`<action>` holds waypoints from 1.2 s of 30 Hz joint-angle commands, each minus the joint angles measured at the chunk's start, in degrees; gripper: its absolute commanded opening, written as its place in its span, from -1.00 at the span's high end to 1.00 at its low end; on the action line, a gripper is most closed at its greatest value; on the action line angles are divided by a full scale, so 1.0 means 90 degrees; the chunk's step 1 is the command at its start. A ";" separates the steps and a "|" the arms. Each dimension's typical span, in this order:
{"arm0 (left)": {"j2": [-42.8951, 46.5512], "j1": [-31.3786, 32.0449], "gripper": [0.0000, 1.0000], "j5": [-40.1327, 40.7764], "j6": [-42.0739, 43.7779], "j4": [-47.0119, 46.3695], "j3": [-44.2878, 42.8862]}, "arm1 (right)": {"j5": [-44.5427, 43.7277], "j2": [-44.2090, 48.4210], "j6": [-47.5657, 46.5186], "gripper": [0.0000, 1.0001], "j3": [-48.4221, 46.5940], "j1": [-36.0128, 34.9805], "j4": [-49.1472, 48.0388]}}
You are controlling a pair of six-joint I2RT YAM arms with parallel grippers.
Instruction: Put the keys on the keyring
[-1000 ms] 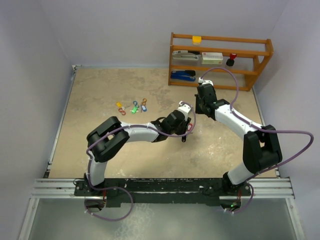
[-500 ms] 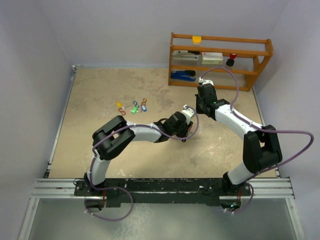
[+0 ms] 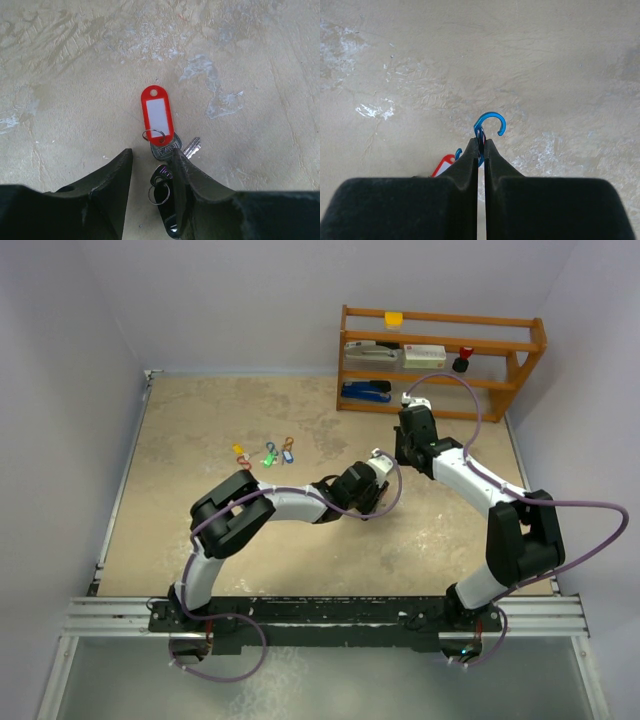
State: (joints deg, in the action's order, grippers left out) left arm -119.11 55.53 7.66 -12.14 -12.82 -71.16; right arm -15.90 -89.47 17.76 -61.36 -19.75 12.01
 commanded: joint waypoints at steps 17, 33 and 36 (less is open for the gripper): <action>0.0170 -0.0014 0.76 0.0945 0.0063 0.0132 -0.0264 | 0.0106 0.0127 -0.0005 1.00 0.0031 -0.0081 -0.0112; 0.1112 -0.0047 0.66 0.1459 -0.0129 0.0141 0.0085 | 0.0124 0.0183 -0.0010 1.00 0.0063 -0.0075 -0.0124; 0.1058 -0.0047 0.51 0.1347 -0.0313 0.0146 0.0100 | 0.0264 0.0131 -0.0009 1.00 0.0005 -0.0079 -0.0065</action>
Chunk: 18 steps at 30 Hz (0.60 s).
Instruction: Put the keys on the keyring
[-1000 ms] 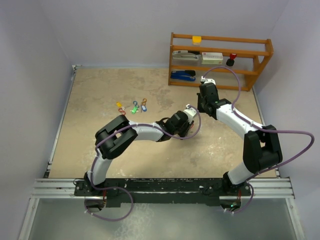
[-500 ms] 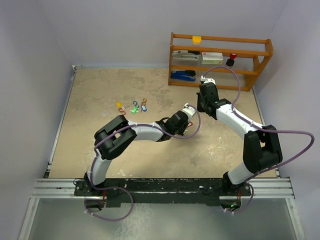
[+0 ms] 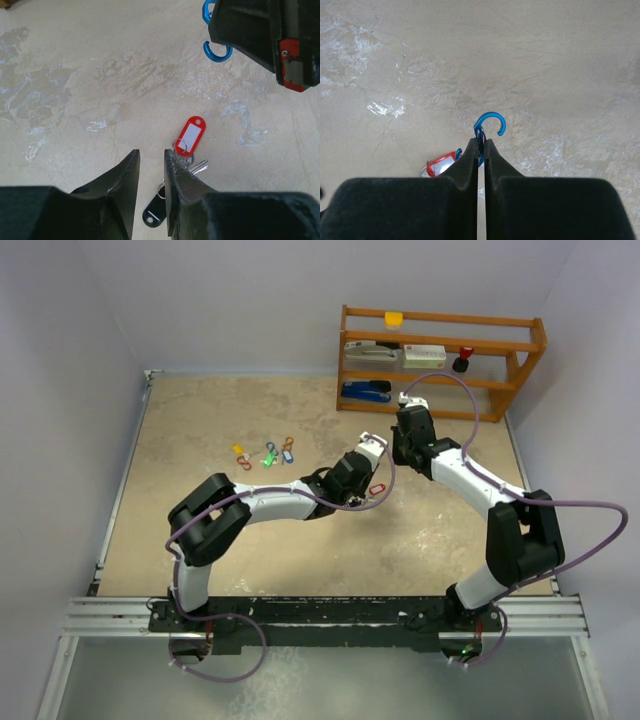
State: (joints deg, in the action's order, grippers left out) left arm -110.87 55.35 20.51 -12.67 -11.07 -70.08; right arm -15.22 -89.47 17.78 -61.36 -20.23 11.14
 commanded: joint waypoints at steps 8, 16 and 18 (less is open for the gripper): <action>0.0198 -0.0098 0.43 0.0460 -0.0734 0.0121 0.0060 | 0.0691 -0.0366 -0.0213 1.00 -0.0293 -0.0033 0.0387; 0.0341 -0.0479 0.26 0.0349 -0.1388 0.0107 0.0296 | 0.0389 -0.0732 -0.0403 1.00 -0.0432 -0.0262 0.0700; 0.0451 -0.0582 0.18 0.0339 -0.1538 0.0023 0.0446 | 0.0206 -0.0859 -0.0431 1.00 -0.0492 -0.0389 0.0786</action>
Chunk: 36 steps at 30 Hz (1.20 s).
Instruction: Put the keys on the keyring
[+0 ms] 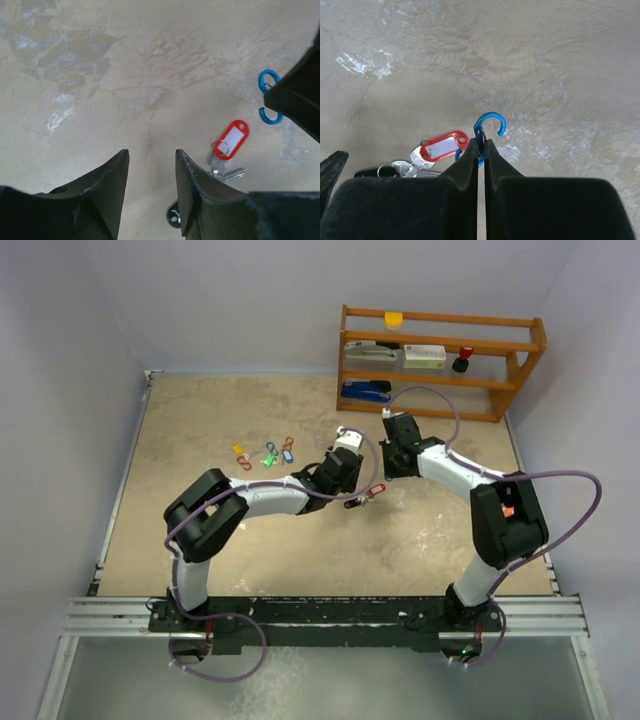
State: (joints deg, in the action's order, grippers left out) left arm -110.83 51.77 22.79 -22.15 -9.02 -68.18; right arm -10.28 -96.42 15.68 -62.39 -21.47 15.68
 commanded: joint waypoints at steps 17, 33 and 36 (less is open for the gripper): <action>0.1167 -0.0562 -0.05 0.0246 -0.0917 -0.0406 0.0920 | -0.1620 -0.0752 -0.0236 1.00 -0.0794 -0.0963 0.0722; 0.1501 -0.0728 -0.04 0.0735 -0.1208 -0.0219 0.1129 | -0.1840 -0.1023 -0.0307 1.00 -0.0769 -0.1144 0.0580; 0.1529 -0.0747 -0.04 0.0740 -0.1220 -0.0219 0.1144 | -0.1860 -0.1077 -0.0302 1.00 -0.0787 -0.1172 0.0560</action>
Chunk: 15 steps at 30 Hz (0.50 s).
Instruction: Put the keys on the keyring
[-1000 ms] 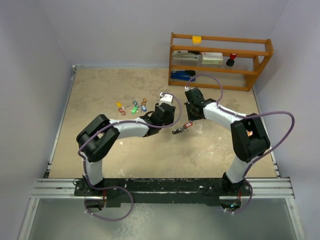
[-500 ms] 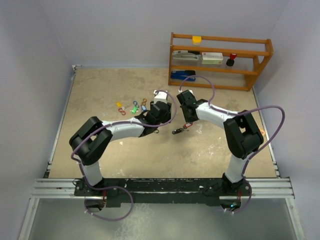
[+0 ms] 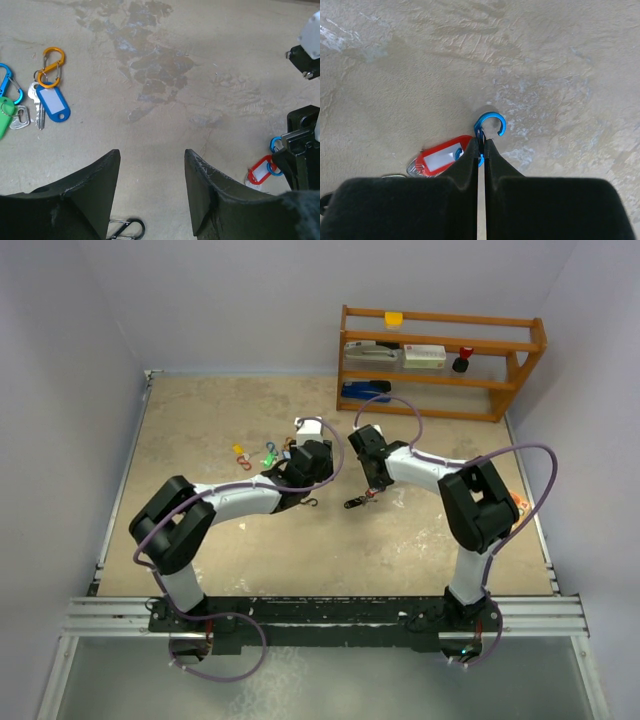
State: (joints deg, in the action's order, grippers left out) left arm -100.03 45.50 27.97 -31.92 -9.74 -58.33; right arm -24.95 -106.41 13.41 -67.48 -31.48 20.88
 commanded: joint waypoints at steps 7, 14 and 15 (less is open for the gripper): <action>0.0341 -0.0092 -0.03 0.0174 -0.0119 -0.0132 0.0071 | -0.0276 0.0027 -0.0067 1.00 -0.0251 -0.0128 -0.0056; 0.0330 -0.0118 -0.03 0.0169 -0.0125 -0.0124 0.0090 | -0.0266 0.0018 -0.0066 1.00 -0.0266 -0.0242 -0.0091; 0.0324 -0.0114 -0.03 0.0174 -0.0132 -0.0131 0.0085 | -0.0266 0.0001 -0.0071 1.00 -0.0266 -0.0263 -0.0085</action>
State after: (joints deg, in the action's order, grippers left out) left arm -99.72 44.95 28.77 -32.38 -9.61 -58.15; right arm -26.04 -106.69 13.26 -67.59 -32.84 20.53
